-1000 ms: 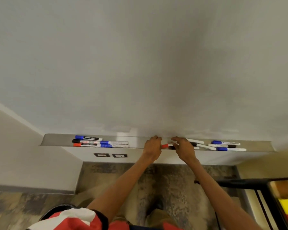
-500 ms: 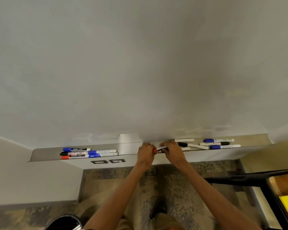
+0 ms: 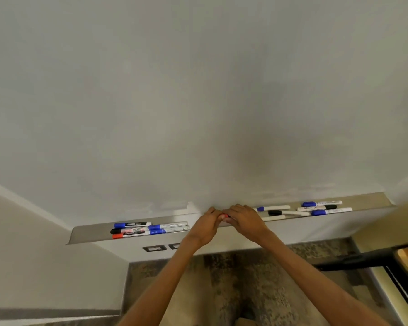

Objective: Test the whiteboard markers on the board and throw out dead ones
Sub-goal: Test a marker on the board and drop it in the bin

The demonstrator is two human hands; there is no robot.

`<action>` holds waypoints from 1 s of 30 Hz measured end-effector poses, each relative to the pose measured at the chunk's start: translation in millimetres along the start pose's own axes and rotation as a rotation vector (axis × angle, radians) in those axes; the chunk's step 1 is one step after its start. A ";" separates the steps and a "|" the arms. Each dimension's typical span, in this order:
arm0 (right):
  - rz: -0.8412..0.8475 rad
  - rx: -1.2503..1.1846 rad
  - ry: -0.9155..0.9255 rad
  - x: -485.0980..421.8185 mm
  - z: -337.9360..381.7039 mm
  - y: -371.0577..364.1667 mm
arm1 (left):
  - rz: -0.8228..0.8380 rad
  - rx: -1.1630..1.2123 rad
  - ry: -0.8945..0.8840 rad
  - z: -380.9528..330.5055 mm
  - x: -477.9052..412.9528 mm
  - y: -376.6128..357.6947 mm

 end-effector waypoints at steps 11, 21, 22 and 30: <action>-0.043 0.242 0.060 -26.7 79.3 2.8 | -0.093 -0.039 -0.151 26.3 57.7 61.8; -0.195 0.218 -0.049 -55.1 99.7 37.9 | -0.281 0.061 -0.211 27.4 75.6 123.1; -0.227 0.205 -0.065 -60.5 101.7 46.8 | -0.330 0.091 -0.202 26.0 77.4 131.8; -0.553 -0.039 -0.123 -104.5 132.9 156.6 | -0.642 0.339 -0.236 -26.1 93.2 217.3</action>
Point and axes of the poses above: each hand's wrist, its own x-axis away from the middle knuckle, its own y-axis out of the back of the hand, z = x × y, the point moved 8 cm from there along -x, towards the middle knuckle, and after that the axes turned 6 degrees about y, right-handed, at the moved point
